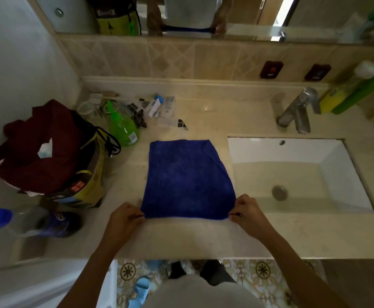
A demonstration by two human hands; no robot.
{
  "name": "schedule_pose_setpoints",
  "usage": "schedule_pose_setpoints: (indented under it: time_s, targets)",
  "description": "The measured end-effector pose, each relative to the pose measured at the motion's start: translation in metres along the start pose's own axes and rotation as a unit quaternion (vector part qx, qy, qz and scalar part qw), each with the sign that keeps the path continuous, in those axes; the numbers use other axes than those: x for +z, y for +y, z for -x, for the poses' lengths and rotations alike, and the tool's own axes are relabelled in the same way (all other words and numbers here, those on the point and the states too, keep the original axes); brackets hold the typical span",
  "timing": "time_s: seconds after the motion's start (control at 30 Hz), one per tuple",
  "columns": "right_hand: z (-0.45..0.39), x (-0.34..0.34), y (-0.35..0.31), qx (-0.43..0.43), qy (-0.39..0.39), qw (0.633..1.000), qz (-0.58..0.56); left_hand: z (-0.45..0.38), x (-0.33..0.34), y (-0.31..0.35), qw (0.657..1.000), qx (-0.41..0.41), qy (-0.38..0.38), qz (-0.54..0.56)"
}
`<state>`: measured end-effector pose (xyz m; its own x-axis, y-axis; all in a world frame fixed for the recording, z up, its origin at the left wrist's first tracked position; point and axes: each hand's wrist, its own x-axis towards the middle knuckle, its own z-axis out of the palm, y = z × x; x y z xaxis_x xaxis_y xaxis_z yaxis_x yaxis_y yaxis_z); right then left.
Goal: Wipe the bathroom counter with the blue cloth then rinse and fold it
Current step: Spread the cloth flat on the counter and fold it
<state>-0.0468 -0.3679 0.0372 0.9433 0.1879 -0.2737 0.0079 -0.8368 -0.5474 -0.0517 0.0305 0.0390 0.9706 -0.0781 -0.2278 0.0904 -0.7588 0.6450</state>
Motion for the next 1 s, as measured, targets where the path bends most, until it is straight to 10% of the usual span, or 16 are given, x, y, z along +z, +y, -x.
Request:
schedule_pose_setpoints:
  time_s: [0.43, 0.7, 1.0]
  targets:
    - [0.021, -0.007, -0.005, 0.079, -0.117, 0.99, 0.015, 0.028, 0.005, -0.029, 0.998, 0.024, -0.026, -0.058]
    - [-0.079, -0.043, -0.049, 0.124, 0.061, 0.988, -0.066, -0.086, -0.023, 0.023, 0.992, -0.101, 0.07, 0.04]
    - [-0.175, -0.022, -0.066, 0.044, 0.012, 0.996, 0.072, -0.193, -0.016, 0.044, 0.993, -0.095, 0.064, -0.016]
